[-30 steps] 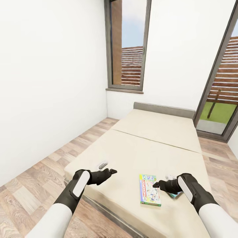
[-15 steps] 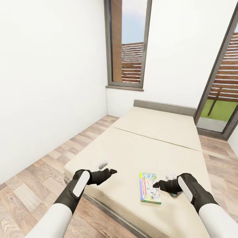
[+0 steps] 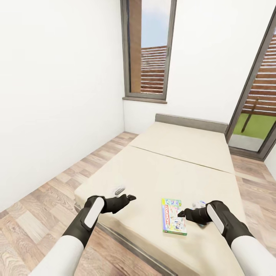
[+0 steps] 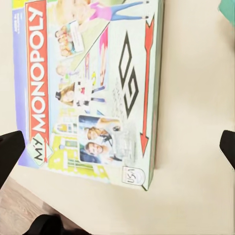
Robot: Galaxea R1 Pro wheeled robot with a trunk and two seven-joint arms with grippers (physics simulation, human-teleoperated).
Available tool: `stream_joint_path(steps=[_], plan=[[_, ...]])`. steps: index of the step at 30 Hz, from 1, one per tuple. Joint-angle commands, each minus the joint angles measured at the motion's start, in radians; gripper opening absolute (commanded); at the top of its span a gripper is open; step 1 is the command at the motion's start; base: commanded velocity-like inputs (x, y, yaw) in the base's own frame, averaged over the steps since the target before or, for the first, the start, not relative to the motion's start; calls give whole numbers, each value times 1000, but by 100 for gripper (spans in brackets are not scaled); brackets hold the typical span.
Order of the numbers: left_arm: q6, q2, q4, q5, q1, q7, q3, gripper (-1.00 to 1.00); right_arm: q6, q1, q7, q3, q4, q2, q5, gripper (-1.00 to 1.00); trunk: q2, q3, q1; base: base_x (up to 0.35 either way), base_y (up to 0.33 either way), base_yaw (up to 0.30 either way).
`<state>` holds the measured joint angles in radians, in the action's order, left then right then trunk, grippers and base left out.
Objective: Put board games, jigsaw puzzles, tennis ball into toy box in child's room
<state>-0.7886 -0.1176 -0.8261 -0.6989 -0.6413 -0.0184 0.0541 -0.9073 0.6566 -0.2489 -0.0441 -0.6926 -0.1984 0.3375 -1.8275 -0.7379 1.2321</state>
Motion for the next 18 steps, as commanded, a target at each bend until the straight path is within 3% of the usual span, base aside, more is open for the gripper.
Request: stream_joint_path(steps=[1, 10, 18], plan=[[-5, -1, -8, 1, -2, -2, 0, 100, 0, 2, -6, -2, -1, -2, -6, 100, 0, -1, 0, 0, 0, 0], [-14, -7, -71, -2, -9, -1, 1, 100, 7, 34, -6, 4, -1, -6, -5, 100, 0, -3, 0, 0, 0, 0], [-82, -12, -178, -5, -4, 0, 1, 100, 10, 56, -6, 6, -1, 0, -5, 100, 0, -3, 0, 0, 0, 0]])
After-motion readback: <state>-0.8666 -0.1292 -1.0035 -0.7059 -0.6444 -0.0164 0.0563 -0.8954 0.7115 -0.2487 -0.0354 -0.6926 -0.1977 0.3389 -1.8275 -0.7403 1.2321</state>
